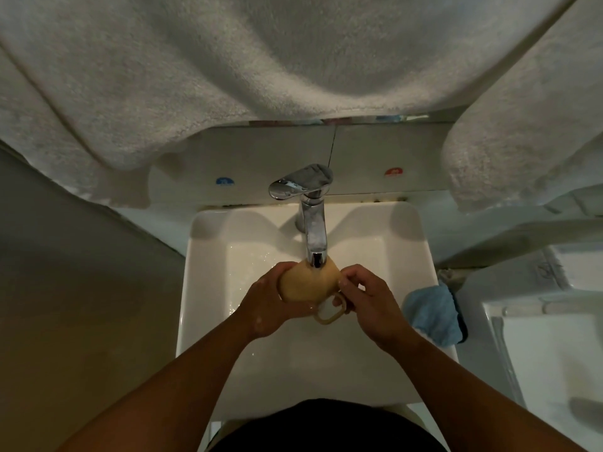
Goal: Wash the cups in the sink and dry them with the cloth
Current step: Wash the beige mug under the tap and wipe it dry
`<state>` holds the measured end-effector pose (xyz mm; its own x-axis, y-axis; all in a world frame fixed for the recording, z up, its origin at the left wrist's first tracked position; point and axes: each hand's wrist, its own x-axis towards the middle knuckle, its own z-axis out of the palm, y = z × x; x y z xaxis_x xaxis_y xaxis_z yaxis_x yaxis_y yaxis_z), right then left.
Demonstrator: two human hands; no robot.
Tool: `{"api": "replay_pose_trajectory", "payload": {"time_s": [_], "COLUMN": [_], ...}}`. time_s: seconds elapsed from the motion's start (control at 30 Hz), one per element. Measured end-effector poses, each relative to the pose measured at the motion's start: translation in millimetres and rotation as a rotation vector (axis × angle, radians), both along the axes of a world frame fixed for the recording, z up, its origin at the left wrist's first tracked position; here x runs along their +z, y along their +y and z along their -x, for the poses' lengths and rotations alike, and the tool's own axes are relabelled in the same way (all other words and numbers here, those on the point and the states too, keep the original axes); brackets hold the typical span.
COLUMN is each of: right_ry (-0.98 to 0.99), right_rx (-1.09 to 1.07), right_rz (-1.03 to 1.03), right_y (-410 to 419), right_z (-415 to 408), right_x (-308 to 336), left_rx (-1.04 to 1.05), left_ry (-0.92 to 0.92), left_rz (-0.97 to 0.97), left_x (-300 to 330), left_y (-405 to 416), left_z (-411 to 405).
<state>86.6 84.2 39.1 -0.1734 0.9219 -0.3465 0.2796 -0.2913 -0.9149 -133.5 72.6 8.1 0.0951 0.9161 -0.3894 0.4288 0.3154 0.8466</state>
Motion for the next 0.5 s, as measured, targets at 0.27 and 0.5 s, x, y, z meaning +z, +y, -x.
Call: {"api": "replay_pose_trajectory", "payload": {"time_s": [0.27,0.5], "right_ry": [-0.210,-0.203], "right_rx": [0.106,0.178], "right_rz": [0.024,0.046], "right_y": [7,1], "right_z": [9,5], "right_x": [-9,-16], "left_rx": [0.056,0.143], "left_ry": [-0.055,-0.218], "left_rz": [-0.026,0.132], "left_x": [-2,9], "left_y": [-10,-10], "left_z": [2,7]}}
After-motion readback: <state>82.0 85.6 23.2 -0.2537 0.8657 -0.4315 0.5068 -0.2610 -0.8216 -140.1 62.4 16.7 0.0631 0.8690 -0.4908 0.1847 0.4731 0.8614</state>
